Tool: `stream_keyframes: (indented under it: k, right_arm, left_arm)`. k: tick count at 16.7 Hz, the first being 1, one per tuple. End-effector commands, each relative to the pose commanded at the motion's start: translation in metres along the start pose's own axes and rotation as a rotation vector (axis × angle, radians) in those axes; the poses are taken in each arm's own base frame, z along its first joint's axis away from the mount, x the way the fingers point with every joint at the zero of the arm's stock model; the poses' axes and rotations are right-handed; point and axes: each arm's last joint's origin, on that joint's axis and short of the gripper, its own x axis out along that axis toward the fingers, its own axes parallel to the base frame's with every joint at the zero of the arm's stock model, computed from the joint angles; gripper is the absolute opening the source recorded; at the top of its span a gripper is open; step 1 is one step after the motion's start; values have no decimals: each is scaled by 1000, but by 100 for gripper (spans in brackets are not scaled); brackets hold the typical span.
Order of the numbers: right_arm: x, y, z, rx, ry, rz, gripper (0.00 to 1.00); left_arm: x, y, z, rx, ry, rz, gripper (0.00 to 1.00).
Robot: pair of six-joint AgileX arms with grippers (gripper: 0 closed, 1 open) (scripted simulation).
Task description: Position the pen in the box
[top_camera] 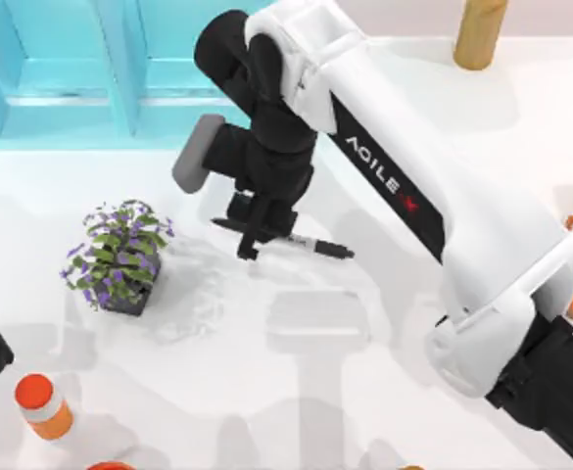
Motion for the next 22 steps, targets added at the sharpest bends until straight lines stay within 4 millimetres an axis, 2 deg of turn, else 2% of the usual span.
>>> stream_keyframes:
  k: [8,15,18,20,22]
  right_arm:
    - [-55,6,1,1,22,12,0]
    - [-63,2,-3,26,19,2,0]
    - [-92,-29,-36,213,32,-44,0]
    - [-117,-60,-75,433,60,-85,0]
    - [-139,-92,-125,717,105,-127,0]
  left_arm:
    - [0,0,0,0,0,0,100]
    - [0,0,0,0,0,0,100]
    - [0,0,0,0,0,0,100]
    - [0,0,0,0,0,0,100]
    - [0,0,0,0,0,0,100]
